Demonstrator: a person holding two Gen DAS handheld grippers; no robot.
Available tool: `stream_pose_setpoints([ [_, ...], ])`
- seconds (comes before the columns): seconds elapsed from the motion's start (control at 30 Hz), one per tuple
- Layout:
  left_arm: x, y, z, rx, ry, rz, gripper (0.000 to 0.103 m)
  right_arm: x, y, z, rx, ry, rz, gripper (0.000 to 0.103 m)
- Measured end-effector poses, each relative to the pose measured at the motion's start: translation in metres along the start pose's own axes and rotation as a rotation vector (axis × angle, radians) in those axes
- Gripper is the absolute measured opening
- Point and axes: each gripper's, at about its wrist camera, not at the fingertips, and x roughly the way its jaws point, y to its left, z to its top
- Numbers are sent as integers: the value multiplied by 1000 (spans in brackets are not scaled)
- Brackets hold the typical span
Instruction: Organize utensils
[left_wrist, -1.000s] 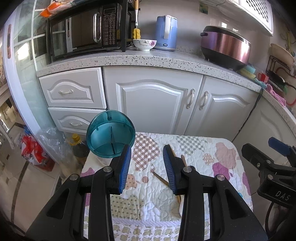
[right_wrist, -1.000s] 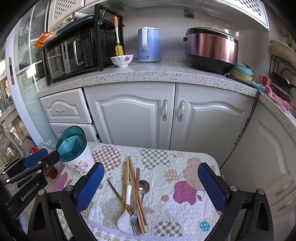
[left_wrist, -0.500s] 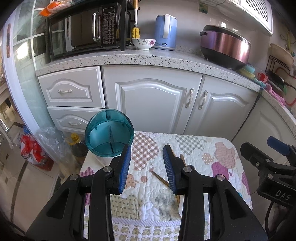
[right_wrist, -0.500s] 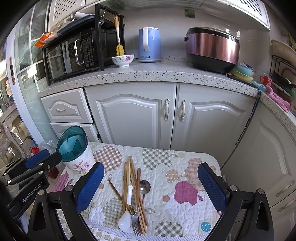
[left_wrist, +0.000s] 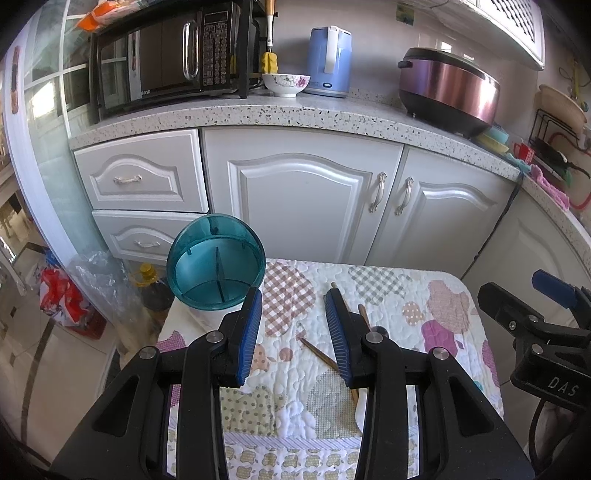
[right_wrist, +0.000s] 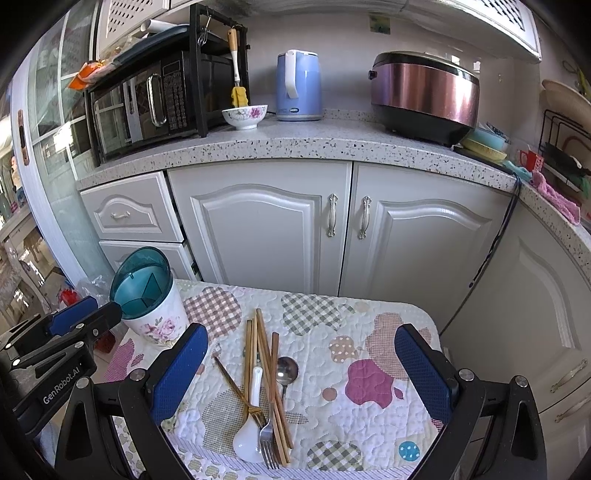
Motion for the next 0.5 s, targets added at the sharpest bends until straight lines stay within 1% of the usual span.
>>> stream_pose_setpoints([
  [0.5,2,2,0,0,5,-3,35,2,-1,0,-2,7,-3,101],
])
